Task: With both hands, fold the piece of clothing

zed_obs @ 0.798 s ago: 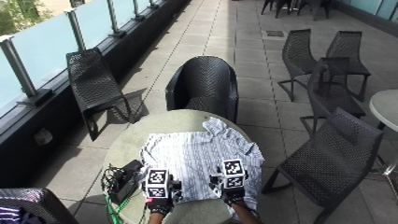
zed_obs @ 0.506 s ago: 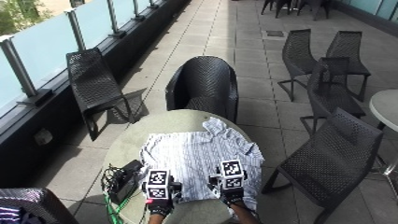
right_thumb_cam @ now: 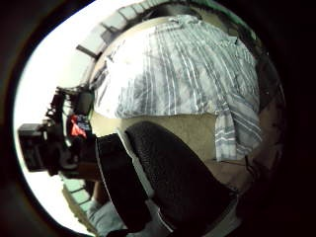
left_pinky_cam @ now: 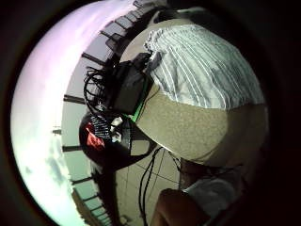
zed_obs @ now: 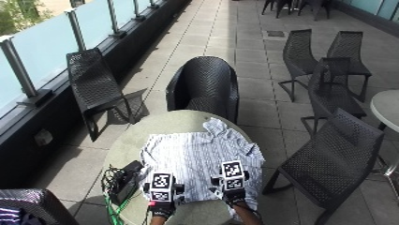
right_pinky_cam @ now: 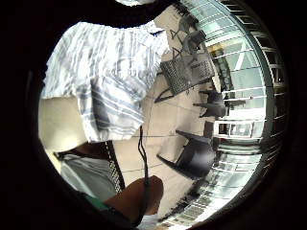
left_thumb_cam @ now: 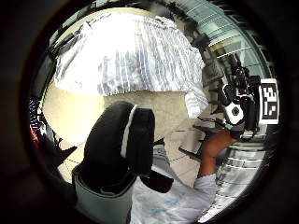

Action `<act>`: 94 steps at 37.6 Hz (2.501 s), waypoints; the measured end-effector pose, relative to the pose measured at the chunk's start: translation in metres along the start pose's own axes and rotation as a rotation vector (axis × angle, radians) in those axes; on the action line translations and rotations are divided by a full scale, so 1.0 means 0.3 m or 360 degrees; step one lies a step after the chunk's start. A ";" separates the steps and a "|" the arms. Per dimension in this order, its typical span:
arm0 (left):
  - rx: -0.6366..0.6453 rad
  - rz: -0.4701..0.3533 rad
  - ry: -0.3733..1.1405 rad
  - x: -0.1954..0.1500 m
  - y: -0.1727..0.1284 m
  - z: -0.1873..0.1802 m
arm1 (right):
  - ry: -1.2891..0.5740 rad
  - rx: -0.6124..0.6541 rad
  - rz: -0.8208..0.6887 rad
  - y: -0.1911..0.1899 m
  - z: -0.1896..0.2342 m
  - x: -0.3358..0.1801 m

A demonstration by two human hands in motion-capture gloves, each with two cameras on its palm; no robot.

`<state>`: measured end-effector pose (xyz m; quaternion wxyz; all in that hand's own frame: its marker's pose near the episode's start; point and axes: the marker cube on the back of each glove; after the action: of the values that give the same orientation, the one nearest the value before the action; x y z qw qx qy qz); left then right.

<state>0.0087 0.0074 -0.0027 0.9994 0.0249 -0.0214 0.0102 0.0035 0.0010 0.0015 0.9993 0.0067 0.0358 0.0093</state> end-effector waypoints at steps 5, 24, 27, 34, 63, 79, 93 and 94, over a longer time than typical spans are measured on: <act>-0.0063 -0.0004 -0.0064 0.014 -0.045 0.074 | 0.0028 -0.0056 0.0018 -0.039 0.083 0.024; -0.0386 0.0008 0.0078 0.026 -0.195 0.429 | 0.0028 -0.0387 0.0051 -0.126 0.371 0.108; -0.0280 -0.0010 0.0103 0.031 -0.207 0.446 | -0.0055 -0.0360 0.0024 -0.064 0.285 0.093; 0.0108 -0.0034 -0.0054 0.032 -0.250 0.430 | 0.0002 -0.0031 -0.0028 -0.147 0.397 0.089; -0.0288 0.0180 -0.0102 -0.035 -0.255 -0.130 | -0.0274 -0.0246 -0.0480 -0.364 -0.152 0.124; 0.0336 0.0044 -0.0272 -0.101 -0.784 -0.017 | 0.0292 0.0087 0.0101 -0.856 -0.080 0.005; 0.0487 -0.0113 -0.0198 -0.131 -0.735 -0.019 | -0.0541 0.0233 0.0272 -0.613 -0.115 0.134; 0.0515 -0.0110 -0.0199 -0.130 -0.729 -0.015 | -0.0568 0.0230 0.0388 -0.576 -0.098 0.175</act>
<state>-0.0254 -0.2115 -0.0197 0.9789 0.1866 -0.0808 -0.0224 0.0568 -0.1703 -0.0340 0.9782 0.0841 -0.1420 0.1261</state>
